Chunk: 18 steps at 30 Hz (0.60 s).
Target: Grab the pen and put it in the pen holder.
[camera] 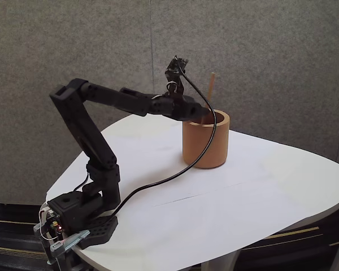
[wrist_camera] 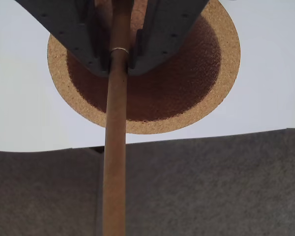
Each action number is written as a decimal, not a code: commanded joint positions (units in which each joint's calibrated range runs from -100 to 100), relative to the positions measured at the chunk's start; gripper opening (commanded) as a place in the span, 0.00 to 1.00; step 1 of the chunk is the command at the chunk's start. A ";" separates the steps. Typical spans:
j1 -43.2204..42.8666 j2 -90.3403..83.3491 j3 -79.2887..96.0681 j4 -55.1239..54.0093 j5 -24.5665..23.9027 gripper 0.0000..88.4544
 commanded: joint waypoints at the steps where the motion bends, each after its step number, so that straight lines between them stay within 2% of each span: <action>1: -1.28 -2.47 5.05 -6.10 0.23 0.01; 18: -2.52 -2.47 9.39 -7.03 0.23 0.01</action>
